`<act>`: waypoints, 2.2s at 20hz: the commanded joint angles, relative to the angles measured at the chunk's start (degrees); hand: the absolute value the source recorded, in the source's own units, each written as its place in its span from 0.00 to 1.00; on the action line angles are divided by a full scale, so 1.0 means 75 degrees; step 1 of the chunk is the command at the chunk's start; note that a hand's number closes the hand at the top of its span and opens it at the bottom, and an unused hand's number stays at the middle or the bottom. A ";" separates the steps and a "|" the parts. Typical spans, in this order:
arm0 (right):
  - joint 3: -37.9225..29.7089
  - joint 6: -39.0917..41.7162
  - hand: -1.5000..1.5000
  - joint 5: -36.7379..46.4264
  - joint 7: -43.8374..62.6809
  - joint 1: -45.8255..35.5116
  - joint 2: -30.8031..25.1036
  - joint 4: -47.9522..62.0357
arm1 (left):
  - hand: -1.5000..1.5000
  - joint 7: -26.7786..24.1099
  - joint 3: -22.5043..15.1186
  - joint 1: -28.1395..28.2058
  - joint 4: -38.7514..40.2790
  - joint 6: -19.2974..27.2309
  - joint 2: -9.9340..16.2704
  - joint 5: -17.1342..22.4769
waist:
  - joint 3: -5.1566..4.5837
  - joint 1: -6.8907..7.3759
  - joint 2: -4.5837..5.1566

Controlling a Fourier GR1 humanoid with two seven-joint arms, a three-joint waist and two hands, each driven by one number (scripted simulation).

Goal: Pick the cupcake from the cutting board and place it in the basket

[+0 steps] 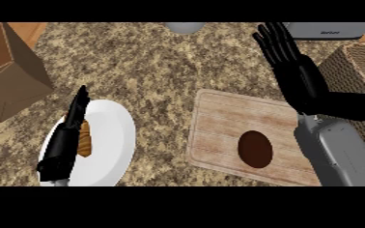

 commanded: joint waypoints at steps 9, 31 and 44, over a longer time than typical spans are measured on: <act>0.2160 0.1419 1.00 0.0025 0.0483 -0.0177 0.0926 -0.0708 | 0.50 0.2307 0.0190 0.0523 0.1616 -0.1137 -0.0103 0.1626 | -0.0237 -0.0136 0.0055; 0.1401 0.3152 0.00 0.2779 0.5872 -0.2484 -0.3972 -0.3600 | 0.50 0.2544 0.0482 0.0878 0.1457 -0.1250 0.0044 0.1771 | -0.0269 -0.0459 -0.0059; 0.0502 0.5786 0.00 -0.0662 0.7277 -0.2929 -0.5915 -0.3456 | 0.50 0.2480 0.0609 0.0830 0.1534 -0.1554 0.0066 0.1750 | -0.0242 -0.0259 0.0003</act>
